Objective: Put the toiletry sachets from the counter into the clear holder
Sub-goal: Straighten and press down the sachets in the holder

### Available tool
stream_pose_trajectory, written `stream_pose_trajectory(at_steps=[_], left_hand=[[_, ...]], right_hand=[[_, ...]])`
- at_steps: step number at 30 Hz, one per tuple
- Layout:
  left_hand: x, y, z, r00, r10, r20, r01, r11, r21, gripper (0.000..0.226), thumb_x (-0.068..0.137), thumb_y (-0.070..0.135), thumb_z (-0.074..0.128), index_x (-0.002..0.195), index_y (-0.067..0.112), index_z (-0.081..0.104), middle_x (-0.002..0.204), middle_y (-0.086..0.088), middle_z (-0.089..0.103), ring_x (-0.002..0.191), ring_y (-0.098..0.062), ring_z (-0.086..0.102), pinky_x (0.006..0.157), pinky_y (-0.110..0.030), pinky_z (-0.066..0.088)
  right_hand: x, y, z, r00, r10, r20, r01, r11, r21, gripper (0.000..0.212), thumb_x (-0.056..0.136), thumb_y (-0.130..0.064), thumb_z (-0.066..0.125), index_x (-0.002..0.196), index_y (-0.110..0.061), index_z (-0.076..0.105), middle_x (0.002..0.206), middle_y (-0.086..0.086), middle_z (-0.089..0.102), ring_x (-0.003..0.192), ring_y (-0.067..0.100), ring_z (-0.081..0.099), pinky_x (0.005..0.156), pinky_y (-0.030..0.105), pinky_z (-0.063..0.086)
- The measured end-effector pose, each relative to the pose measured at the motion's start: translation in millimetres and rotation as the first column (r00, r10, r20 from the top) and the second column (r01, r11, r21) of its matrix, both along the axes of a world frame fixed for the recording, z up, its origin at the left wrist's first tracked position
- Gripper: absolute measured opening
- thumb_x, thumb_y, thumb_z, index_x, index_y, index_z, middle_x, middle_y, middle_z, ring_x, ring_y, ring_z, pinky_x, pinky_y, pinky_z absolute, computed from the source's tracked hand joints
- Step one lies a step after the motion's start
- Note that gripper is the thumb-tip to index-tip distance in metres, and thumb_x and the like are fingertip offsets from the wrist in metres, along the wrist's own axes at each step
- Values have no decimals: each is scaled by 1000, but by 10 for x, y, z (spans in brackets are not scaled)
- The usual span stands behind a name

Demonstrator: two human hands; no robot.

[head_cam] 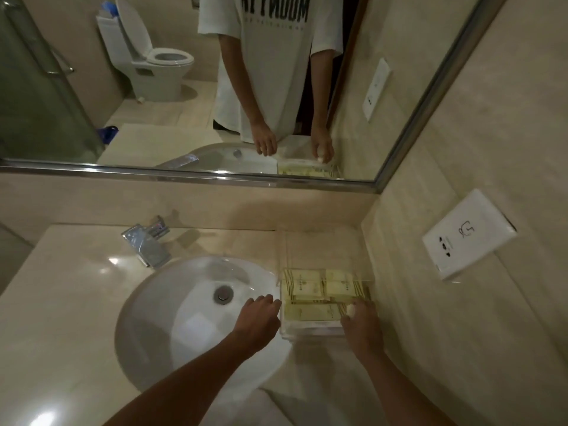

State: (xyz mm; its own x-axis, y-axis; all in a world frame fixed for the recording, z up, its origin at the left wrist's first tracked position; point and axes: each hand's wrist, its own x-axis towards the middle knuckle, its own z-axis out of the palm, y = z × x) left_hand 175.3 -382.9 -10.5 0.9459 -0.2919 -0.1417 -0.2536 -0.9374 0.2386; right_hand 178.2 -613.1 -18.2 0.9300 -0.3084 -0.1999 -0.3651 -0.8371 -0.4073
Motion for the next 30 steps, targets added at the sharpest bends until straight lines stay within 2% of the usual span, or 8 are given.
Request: stream_pose_trajectory(at_steps=[4, 7, 11, 17, 22, 27, 30], left_hand=[[49, -93, -24, 1000, 19, -17, -19, 1000, -1, 22, 83, 5, 40, 97, 7, 56, 98, -11, 61, 87, -28, 56, 76, -36, 42], [79, -105, -42, 999, 24, -38, -24, 1000, 9, 21, 82, 6, 40, 96, 7, 55, 98, -10, 60, 87, -28, 56, 74, -35, 41], [115, -92, -69, 998, 31, -58, -30, 999, 20, 20, 82, 8, 41, 96, 8, 55, 97, -9, 60, 85, -27, 56, 73, -35, 41], [162, -146, -79, 997, 21, -68, -18, 999, 39, 21, 84, 8, 42, 99, 7, 56, 99, -10, 61, 86, -27, 56, 72, -34, 41], [180, -210, -68, 997, 13, -70, -10, 999, 34, 22, 83, 7, 41, 100, 5, 56, 99, -11, 61, 85, -26, 56, 72, -34, 42], [187, -232, -76, 997, 18, -80, -15, 999, 36, 23, 84, 6, 40, 101, 5, 56, 100, -11, 61, 85, -26, 56, 73, -34, 43], [186, -225, -81, 996, 20, -92, -16, 999, 44, 22, 83, 6, 41, 100, 5, 56, 99, -12, 61, 86, -28, 56, 73, -35, 43]], right_hand=[[88, -190, -41, 998, -57, 16, 57, 998, -35, 36, 81, -12, 68, 116, -10, 58, 114, 11, 55, 94, 29, 61, 71, 29, 47], [130, -261, -111, 999, -46, -5, 46, 998, -44, 34, 81, -12, 68, 114, -10, 59, 113, 12, 56, 95, 29, 60, 73, 31, 48], [149, -268, -171, 997, -63, -46, 60, 996, -60, 35, 81, -13, 67, 116, -12, 60, 113, 11, 57, 97, 28, 59, 70, 27, 42], [175, -335, -234, 999, -20, -25, 14, 973, -231, 43, 76, -20, 72, 117, -17, 60, 101, 7, 63, 92, 24, 60, 76, 31, 49], [165, -322, -223, 998, -4, -58, -14, 950, -312, 38, 82, -28, 67, 117, -20, 56, 110, 3, 61, 99, 20, 59, 75, 29, 47], [180, -311, -215, 996, -11, -93, -24, 931, -364, 37, 82, -32, 67, 116, -23, 56, 105, 0, 61, 92, 17, 62, 62, 26, 44], [197, -303, -216, 994, -2, -107, -36, 934, -355, 33, 82, -32, 67, 113, -22, 58, 103, 0, 62, 90, 18, 63, 61, 26, 46]])
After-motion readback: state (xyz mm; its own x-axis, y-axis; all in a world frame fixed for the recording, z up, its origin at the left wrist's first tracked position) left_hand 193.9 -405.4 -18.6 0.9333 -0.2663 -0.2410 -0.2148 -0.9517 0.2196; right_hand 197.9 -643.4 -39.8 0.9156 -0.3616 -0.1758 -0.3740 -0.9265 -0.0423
